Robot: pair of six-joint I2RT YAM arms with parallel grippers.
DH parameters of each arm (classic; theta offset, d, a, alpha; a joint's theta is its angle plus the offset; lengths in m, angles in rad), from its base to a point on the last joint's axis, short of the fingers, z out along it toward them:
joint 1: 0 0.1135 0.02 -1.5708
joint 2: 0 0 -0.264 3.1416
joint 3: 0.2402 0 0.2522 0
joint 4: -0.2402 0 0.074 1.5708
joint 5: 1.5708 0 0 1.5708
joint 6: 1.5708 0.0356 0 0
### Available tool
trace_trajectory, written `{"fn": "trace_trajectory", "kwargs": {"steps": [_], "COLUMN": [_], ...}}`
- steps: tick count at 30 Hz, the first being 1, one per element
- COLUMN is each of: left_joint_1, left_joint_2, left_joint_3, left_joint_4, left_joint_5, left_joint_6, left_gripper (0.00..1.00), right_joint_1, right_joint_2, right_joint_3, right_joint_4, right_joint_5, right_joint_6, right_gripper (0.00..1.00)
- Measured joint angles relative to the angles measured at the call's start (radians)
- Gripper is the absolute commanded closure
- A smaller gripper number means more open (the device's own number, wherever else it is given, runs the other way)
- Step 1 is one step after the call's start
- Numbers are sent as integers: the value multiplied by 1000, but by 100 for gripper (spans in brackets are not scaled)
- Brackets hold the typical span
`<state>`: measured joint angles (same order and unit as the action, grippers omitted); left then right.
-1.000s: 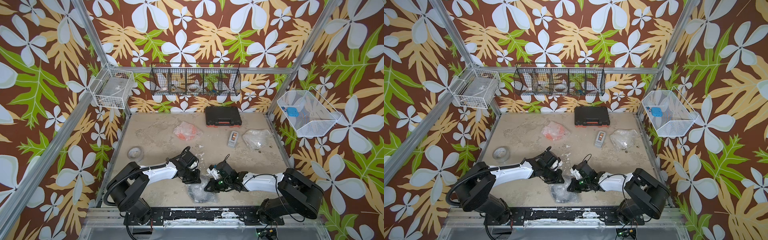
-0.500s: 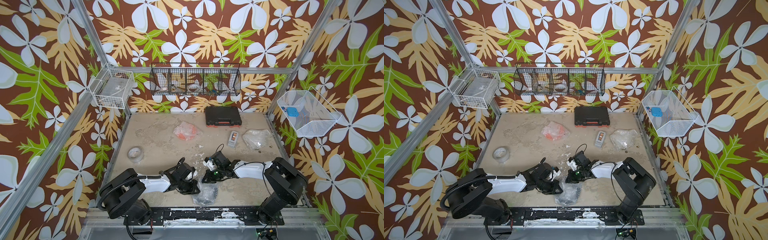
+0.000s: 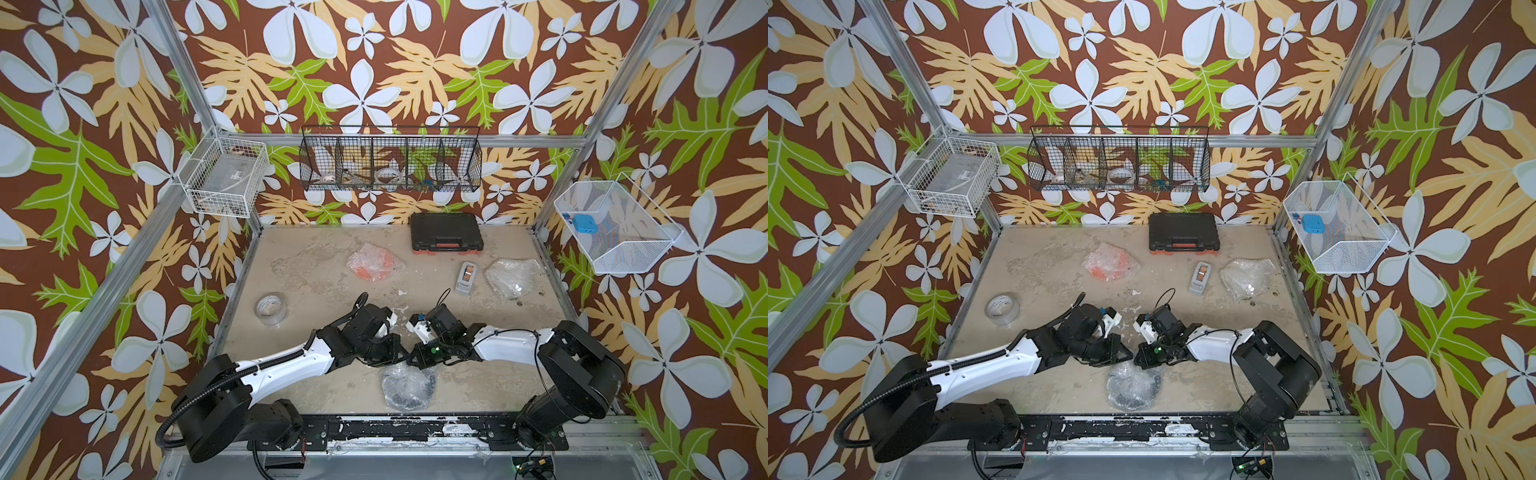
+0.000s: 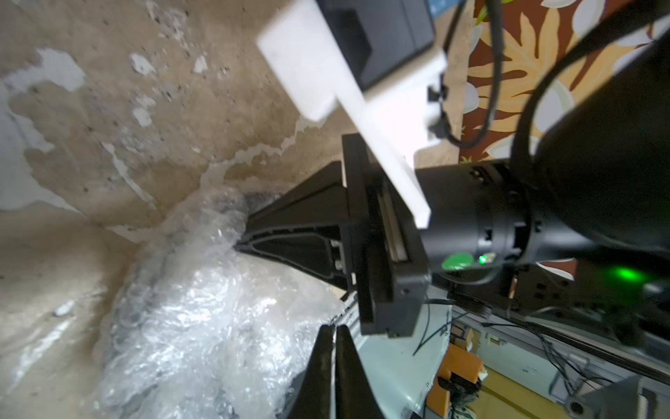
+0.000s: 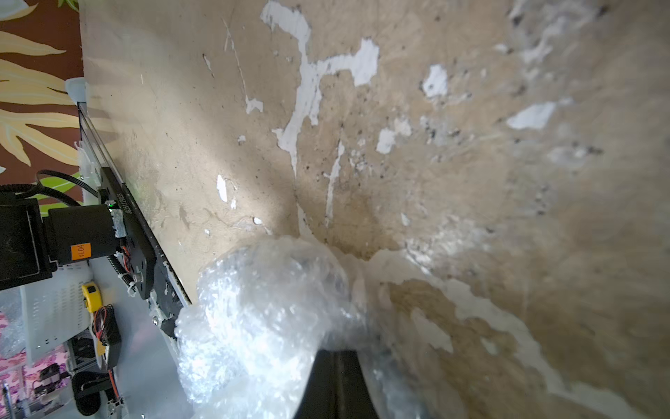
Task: Wrap dinner plates in bubble wrap
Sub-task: Wrap the plate in the bubble wrap.
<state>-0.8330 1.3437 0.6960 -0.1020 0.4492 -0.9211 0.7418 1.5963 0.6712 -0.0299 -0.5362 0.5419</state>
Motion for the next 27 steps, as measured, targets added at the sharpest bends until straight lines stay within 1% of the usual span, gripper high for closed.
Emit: {"fn": "trace_trajectory", "kwargs": {"steps": [4,8,9,12,13,16,18,21,22,23,25,27], "left_joint_1": [2,3,3,7,7,7,7,7,7,7,7,7], "left_joint_2": [119,192,208,230,233,234,233,233,233,233,233,233], "left_joint_3": [-15,-45,-50,-66,-72,-89,-97,-101,-103,-104,-108,-111], "left_joint_4": [-9,1,10,51,68,106,120,132,135,137,144,151], "left_joint_5": [24,48,53,84,89,103,106,108,108,109,109,110], "left_joint_6": [35,45,53,60,61,62,62,62,62,62,61,61], "left_gripper": [94,94,94,94,94,94,94,94,94,94,94,94], "right_joint_1": [1,5,7,21,29,68,93,127,138,146,167,185], "right_joint_2": [-19,-52,-66,-121,-141,-201,-222,-221,-217,-213,-200,-193], "right_joint_3": [1,24,34,57,61,66,66,66,66,66,73,80], "right_joint_4": [-24,-84,-106,-167,-186,-232,-245,-263,-275,-285,-309,-322], "right_joint_5": [24,64,70,100,108,124,124,125,133,147,167,180], "right_joint_6": [-7,-6,5,56,66,138,176,225,243,244,260,271], "right_gripper": [100,99,92,65,59,48,46,45,48,55,76,90]}}
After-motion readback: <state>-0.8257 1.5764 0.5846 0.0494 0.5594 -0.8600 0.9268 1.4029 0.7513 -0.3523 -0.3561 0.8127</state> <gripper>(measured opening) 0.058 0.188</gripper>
